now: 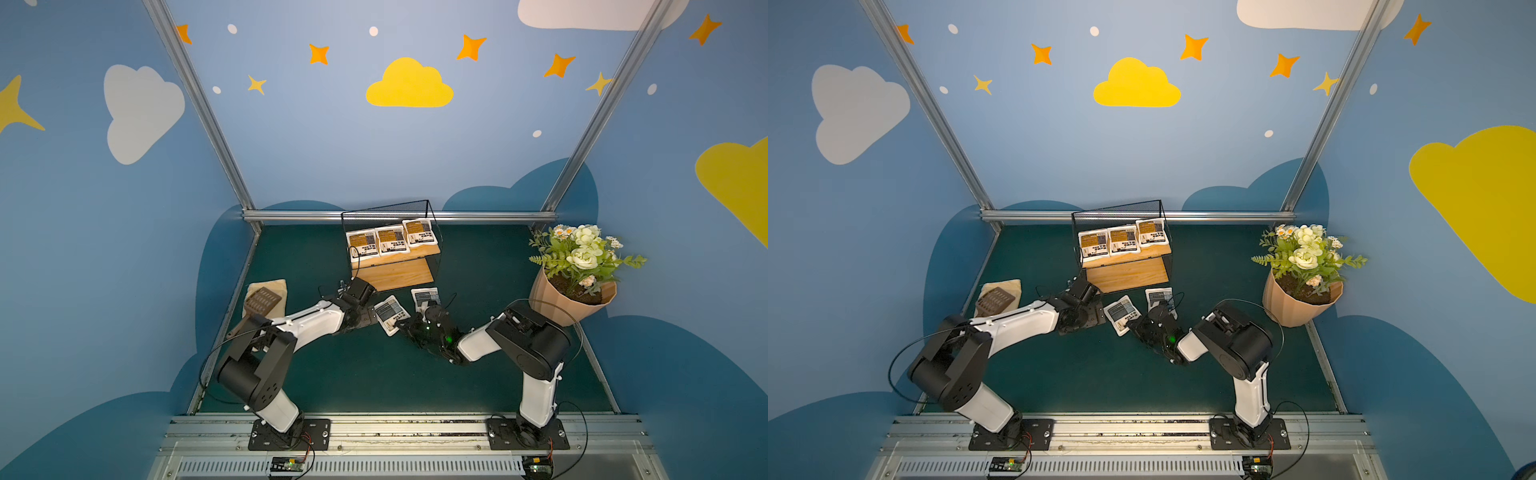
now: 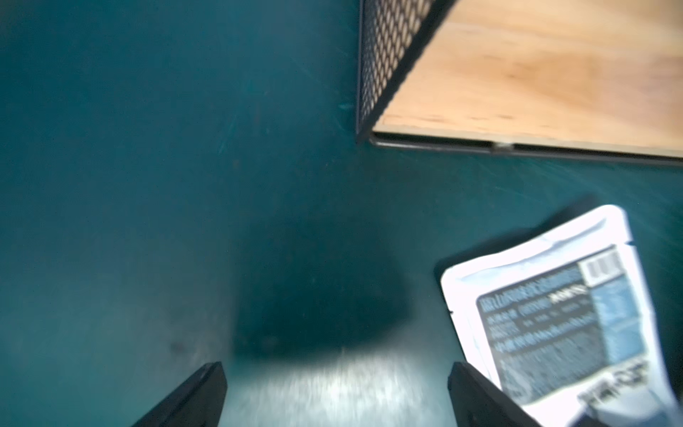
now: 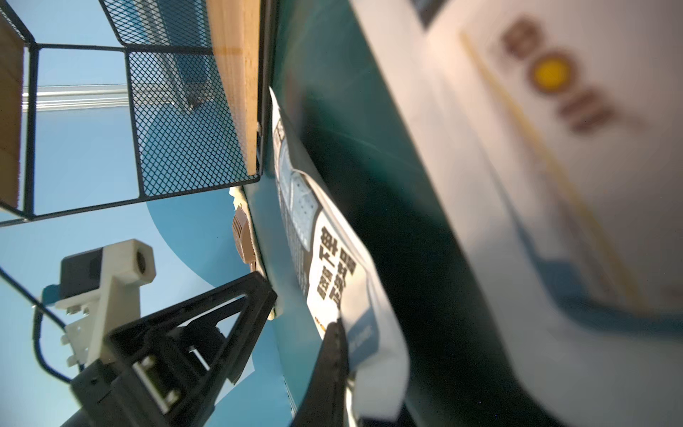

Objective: Place the bagged coffee beans on the shelf by color
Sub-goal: Pick up the bagged coffee beans at the center of the board, then place the bagged coffee beans on the shelf.

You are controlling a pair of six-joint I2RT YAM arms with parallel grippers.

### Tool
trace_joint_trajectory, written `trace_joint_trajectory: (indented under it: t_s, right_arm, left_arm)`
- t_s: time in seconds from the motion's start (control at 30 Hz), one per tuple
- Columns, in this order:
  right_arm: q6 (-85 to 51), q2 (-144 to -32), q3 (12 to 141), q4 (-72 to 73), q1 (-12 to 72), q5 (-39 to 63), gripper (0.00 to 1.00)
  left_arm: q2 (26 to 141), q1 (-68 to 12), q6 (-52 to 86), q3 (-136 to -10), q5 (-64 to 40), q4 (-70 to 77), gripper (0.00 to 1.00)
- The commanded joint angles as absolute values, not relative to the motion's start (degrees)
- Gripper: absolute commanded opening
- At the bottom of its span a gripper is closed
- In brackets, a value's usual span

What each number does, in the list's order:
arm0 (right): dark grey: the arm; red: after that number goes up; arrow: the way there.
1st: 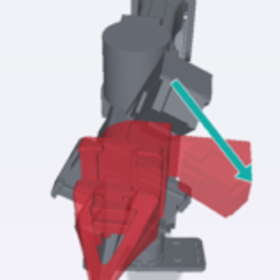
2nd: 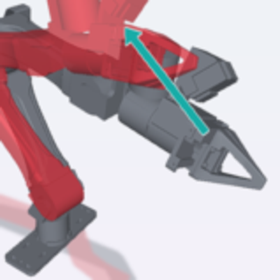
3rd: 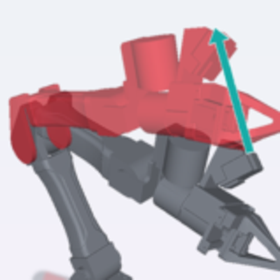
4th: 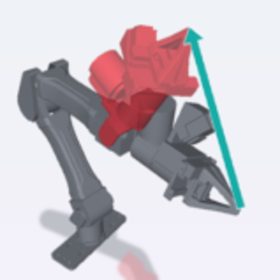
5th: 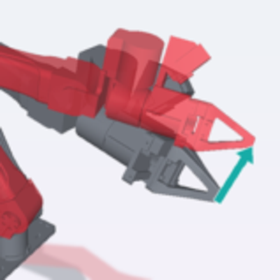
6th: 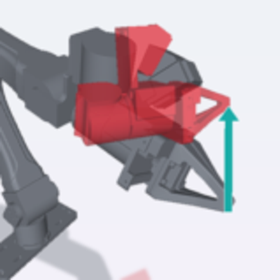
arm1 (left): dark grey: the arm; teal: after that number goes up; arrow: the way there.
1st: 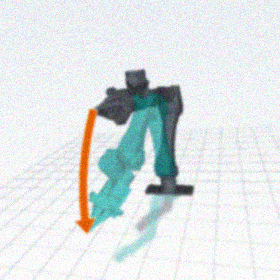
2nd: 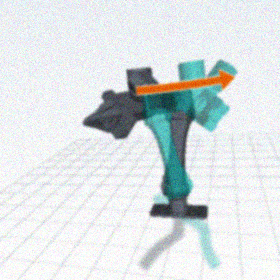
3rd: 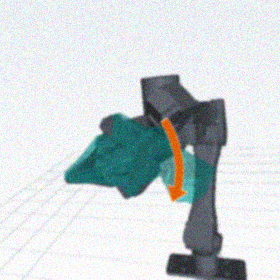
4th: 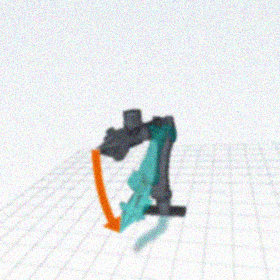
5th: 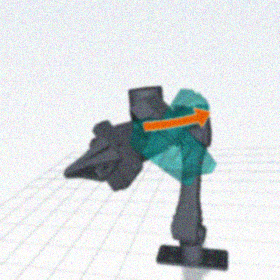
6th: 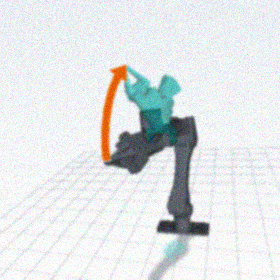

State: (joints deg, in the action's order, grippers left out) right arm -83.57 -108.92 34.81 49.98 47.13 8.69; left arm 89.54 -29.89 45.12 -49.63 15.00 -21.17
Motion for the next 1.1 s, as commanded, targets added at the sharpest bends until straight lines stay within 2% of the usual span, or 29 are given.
trace_joint_trajectory:
  t_s: [0.0, 0.3, 0.53, 0.9, 1.07]
  right_arm:
    - [-82.87, -105.41, 33.26, 47.29, 47.64, 9.40, 0.00]
    - [-82.99, -99.86, 33.96, 47.02, 47.99, 9.40, 0.00]
    - [-82.87, -100.48, 37.60, 47.11, 48.03, 6.70, 0.00]
    - [-87.14, -114.86, 49.21, 55.39, 47.82, -2.02, 0.00]
    - [-88.43, -121.84, 57.27, 54.59, 47.77, -4.58, 0.00]
  left_arm:
    - [83.79, -28.71, 47.82, -47.68, 12.34, -24.70, 1.00]
    - [72.29, -21.38, 50.39, -43.10, 5.43, -28.80, 1.00]
    - [69.35, -15.55, 50.98, -42.20, 1.12, -27.85, 1.00]
    - [71.25, -10.92, 51.31, -44.32, -4.56, -26.12, 1.00]
    - [71.49, -8.98, 51.24, -44.70, -7.08, -26.10, 1.00]
